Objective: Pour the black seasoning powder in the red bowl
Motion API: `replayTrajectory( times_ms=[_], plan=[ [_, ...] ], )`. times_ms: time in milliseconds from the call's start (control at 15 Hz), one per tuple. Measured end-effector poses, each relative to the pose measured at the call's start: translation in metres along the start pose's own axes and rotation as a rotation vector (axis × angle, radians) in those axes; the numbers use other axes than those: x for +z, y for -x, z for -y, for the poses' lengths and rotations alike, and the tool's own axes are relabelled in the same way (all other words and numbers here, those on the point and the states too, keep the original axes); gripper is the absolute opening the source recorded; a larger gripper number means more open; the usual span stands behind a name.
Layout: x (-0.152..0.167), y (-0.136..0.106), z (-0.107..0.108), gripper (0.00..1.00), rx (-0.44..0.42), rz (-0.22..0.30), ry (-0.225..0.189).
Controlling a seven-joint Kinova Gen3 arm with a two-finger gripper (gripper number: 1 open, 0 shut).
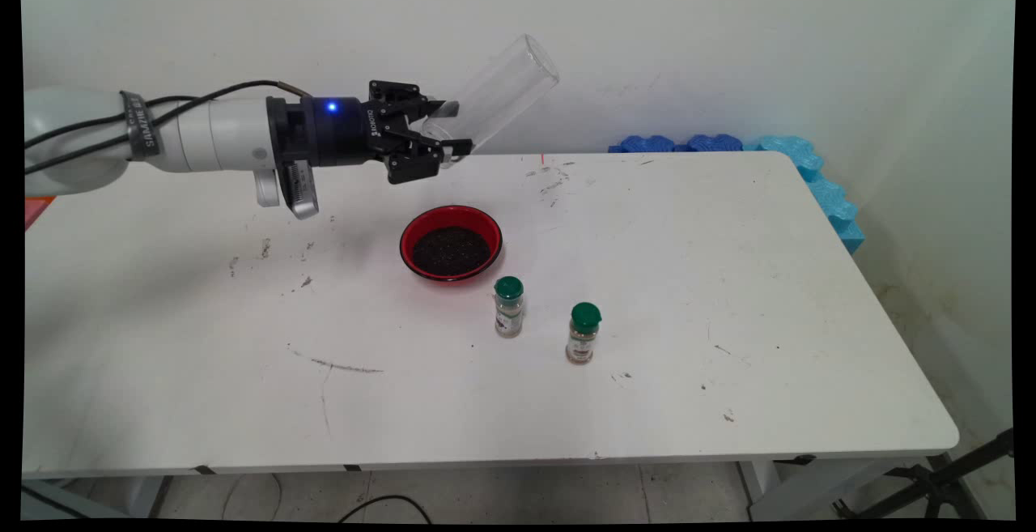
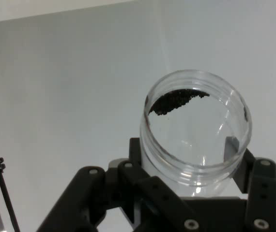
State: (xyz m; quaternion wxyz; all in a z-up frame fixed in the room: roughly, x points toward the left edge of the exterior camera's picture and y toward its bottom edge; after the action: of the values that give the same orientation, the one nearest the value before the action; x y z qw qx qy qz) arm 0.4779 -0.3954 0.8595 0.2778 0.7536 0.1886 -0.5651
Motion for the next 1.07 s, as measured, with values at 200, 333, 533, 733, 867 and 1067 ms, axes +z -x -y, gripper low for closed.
replayTrajectory(
  times_ms=[200,333,533,733,867,1067],
  plan=[
    [-0.002,0.000,0.002,0.00,0.007,-0.005,-0.002],
    [-0.002,0.000,0.002,0.00,0.017,-0.008,-0.004],
    [-0.002,0.002,0.002,0.00,0.051,-0.012,-0.012],
    [-0.001,0.006,0.000,0.00,0.114,-0.010,-0.022],
    [0.000,0.010,-0.003,0.00,0.178,-0.005,-0.032],
    [0.000,0.019,-0.007,0.00,0.301,0.001,-0.051]
  ],
)
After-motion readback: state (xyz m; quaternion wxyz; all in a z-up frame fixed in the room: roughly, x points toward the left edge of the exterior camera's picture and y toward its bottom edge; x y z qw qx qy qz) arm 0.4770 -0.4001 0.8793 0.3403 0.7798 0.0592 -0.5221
